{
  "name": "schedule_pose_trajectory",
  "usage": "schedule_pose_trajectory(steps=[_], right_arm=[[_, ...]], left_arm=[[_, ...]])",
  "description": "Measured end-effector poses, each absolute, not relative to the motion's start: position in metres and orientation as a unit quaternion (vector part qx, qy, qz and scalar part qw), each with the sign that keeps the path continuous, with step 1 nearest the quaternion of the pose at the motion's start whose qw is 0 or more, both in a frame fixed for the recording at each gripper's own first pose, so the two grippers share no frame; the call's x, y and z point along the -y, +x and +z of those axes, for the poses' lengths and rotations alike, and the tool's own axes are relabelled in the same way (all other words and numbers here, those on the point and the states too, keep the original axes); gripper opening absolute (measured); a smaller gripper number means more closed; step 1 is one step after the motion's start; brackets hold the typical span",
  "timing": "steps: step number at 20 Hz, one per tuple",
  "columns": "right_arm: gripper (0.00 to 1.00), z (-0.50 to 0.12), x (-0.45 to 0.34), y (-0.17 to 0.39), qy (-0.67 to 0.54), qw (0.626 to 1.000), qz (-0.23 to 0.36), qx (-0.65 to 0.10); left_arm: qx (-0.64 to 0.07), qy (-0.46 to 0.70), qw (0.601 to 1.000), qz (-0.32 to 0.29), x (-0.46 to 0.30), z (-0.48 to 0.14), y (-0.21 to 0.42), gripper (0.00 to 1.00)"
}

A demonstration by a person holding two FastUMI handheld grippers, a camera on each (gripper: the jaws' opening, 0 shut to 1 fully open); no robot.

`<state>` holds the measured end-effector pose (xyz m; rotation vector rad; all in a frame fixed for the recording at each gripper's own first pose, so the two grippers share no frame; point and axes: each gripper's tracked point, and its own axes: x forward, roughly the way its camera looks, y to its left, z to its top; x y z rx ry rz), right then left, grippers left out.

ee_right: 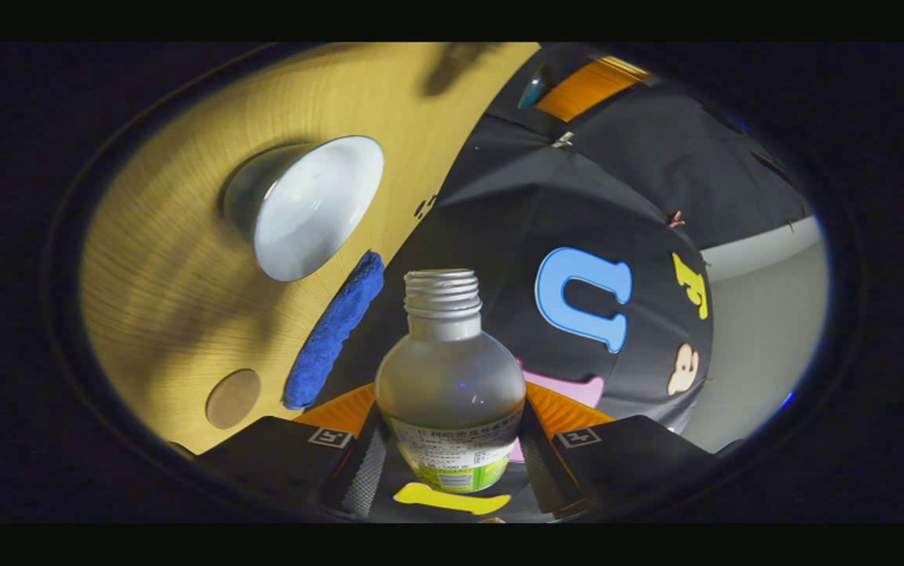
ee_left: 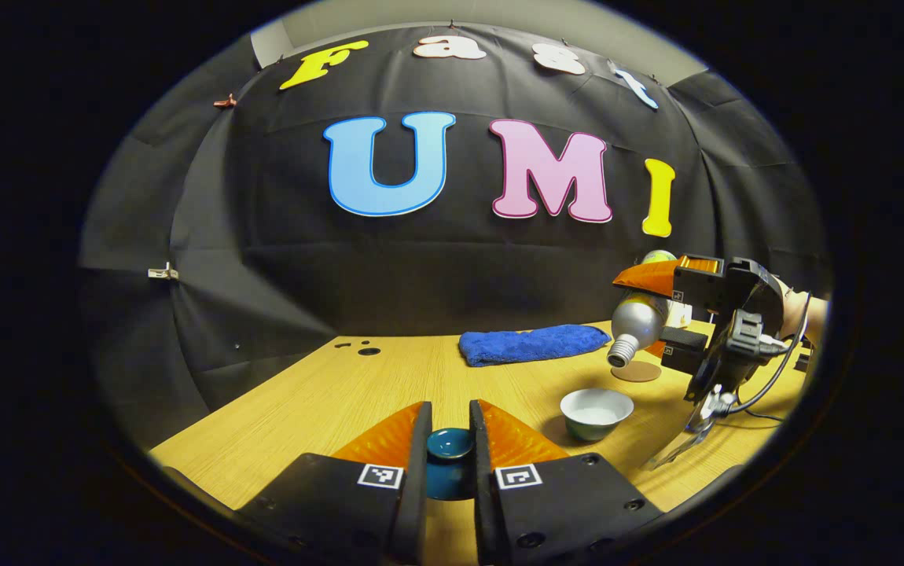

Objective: Open the teacup lid with one hand, grasp the water bottle and pour water into the teacup with the other hand; after pouring, place the water bottle on the coaster and then close the teacup lid.

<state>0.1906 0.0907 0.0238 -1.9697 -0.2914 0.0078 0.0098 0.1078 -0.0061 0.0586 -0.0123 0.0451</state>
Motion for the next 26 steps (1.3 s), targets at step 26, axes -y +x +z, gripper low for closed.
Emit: schedule_pose_trajectory(steps=[26], right_arm=[[0.79, 0.050, 0.000, 0.180, -0.138, 0.990, 0.009, -0.007]], left_arm=[[-0.001, -0.015, 0.999, -0.033, -0.044, -0.001, 0.005, 0.29]])
